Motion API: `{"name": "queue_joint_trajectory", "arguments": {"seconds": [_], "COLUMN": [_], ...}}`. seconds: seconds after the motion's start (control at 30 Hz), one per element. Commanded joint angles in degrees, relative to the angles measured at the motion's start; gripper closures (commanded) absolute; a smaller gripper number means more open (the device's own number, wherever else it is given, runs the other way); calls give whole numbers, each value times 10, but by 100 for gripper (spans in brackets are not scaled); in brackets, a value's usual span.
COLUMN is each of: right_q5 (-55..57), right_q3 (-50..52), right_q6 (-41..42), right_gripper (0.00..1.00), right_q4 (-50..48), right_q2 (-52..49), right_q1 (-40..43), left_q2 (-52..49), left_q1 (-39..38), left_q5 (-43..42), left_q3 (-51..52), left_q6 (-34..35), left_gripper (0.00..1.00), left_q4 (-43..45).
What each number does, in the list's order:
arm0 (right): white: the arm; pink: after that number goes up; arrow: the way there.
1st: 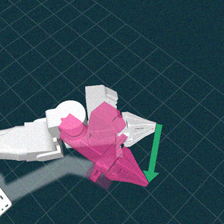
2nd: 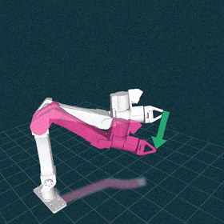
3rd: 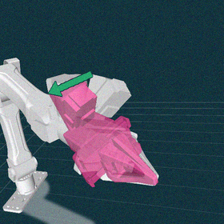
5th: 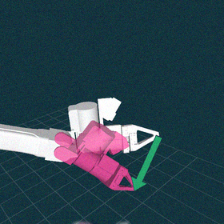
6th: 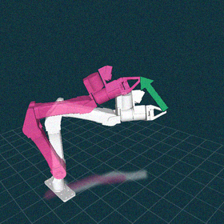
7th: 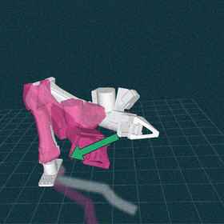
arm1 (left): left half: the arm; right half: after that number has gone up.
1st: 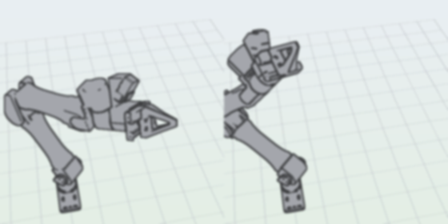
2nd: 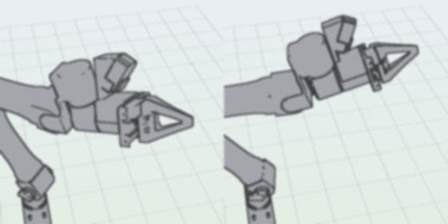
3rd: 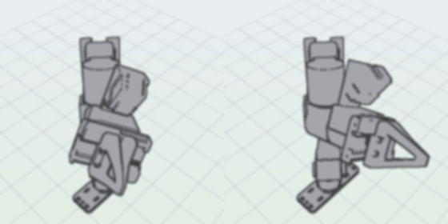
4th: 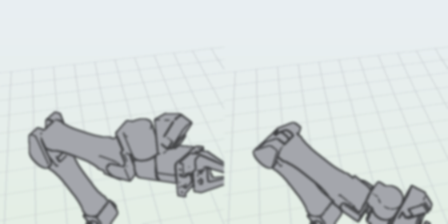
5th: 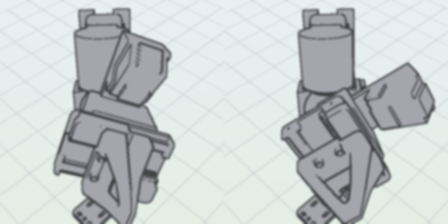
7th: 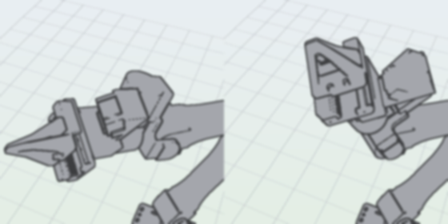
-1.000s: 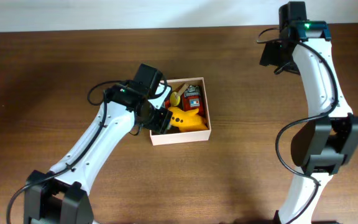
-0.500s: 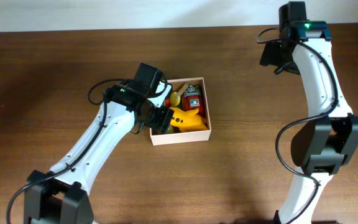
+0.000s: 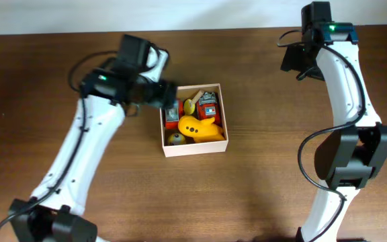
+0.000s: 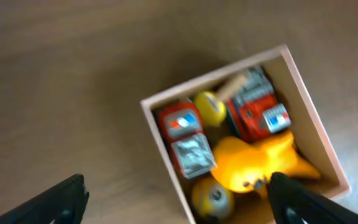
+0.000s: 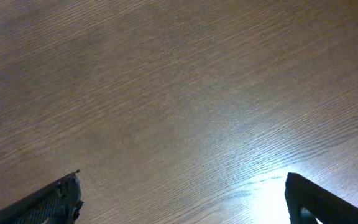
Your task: Pack container
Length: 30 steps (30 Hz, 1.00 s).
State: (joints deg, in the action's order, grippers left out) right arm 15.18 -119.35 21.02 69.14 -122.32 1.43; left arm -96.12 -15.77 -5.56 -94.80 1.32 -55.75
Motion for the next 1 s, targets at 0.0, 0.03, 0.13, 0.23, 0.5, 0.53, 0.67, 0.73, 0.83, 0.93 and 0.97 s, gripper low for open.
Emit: {"name": "queue_joint_trajectory", "arguments": {"seconds": [0.0,0.03,0.13,0.23,0.5,0.53,0.67,0.73,0.83,0.93,0.97], "right_q5": [5,5,5,5,5,5,5,5,5,5,5], "right_q3": [0,0,0,0,0,0,0,0,0,0,0], "right_q6": [2,2,2,2,2,2,2,2,2,2,2], "right_gripper": [1,1,1,1,1,1,1,1,1,1,1], "right_q4": [0,0,0,0,0,0,0,0,0,0,0], "right_q2": [-2,-2,-2,-2,-2,-2,-2,-2,-2,-2,-2], "right_q1": [2,2,2,2,2,2,2,2,2,2,2], "left_q2": [-2,-2,-2,-2,-2,-2,-2,-2,-2,-2,-2], "left_q1": [38,50,85,118,167,167,167,167,167,167,167], "left_q5": [0,1,3,25,50,50,50,50,50,50,50], "left_q3": [-32,-35,-37,-37,-37,-37,-37,-37,-37,-37,-37], "left_q6": [42,51,76,110,111,111,111,111,111,111,111], "left_gripper": [4,1,1,1,1,1,1,1,1,1,1], "left_q4": [-3,-3,-5,-18,-37,-37,-37,-37,-37,-37,-37]}}
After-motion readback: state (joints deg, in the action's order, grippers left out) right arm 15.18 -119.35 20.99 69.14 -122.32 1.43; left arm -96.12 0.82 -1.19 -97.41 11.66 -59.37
